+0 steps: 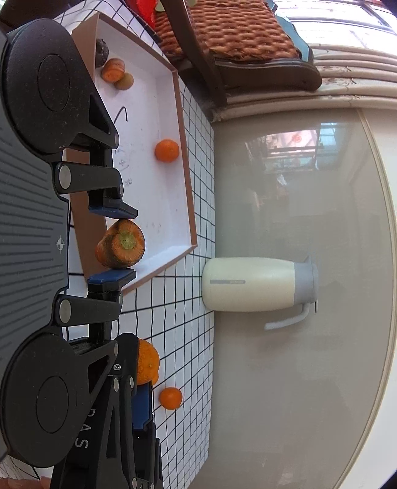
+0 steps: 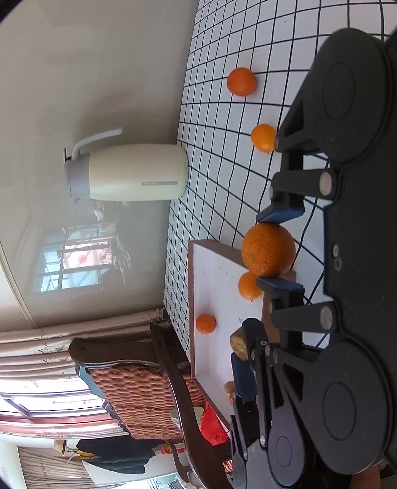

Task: Organize fruits
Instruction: 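Carry the carrot chunk in the left tool while the right tool carries the orange to the box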

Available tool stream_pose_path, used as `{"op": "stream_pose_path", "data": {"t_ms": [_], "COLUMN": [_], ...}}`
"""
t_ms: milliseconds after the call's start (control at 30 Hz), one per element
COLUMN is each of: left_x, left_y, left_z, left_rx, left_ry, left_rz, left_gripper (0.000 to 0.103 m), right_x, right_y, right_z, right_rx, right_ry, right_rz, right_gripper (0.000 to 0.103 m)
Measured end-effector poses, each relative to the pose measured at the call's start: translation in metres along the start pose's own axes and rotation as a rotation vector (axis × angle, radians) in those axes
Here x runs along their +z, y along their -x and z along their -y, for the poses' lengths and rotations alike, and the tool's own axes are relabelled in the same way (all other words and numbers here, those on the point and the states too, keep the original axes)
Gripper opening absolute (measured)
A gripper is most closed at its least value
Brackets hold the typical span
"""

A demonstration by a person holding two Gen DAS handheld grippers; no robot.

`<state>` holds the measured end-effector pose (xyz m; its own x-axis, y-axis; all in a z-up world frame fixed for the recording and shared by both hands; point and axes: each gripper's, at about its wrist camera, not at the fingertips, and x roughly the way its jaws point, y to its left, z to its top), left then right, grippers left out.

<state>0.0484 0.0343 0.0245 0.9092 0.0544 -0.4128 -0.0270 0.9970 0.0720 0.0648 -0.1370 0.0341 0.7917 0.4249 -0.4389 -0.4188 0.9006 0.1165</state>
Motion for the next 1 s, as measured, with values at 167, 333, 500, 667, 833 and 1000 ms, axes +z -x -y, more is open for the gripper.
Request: {"op": "stream_pose_path", "data": {"t_ms": [167,333,500,667,833,1000], "left_x": [-0.003,-0.004,-0.004,-0.004,-0.004,-0.005], "left_y": [0.003,0.006,0.005,0.003,0.004,0.006], "left_z": [-0.021,-0.039,-0.052,-0.061,-0.069,-0.082], "left_rx": [0.04,0.074,0.1,0.12,0.143,0.165], "left_ry": [0.025,0.052,0.08,0.103,0.116,0.128], "left_rz": [0.002,0.01,0.018,0.025,0.035,0.042], "left_gripper": [0.035,0.035,0.035,0.035,0.035,0.035], "right_x": [0.004,0.007,0.01,0.012,0.013,0.016], "right_y": [-0.005,-0.01,-0.016,-0.022,-0.024,-0.026], "right_z": [-0.018,-0.032,-0.041,-0.047,-0.055,-0.061], "right_rx": [0.035,0.063,0.08,0.09,0.099,0.107], "right_ry": [0.019,0.035,0.036,0.031,0.037,0.04], "right_rz": [0.009,0.019,0.024,0.027,0.039,0.062], "right_gripper": [0.029,0.029,0.029,0.029,0.029,0.029]}}
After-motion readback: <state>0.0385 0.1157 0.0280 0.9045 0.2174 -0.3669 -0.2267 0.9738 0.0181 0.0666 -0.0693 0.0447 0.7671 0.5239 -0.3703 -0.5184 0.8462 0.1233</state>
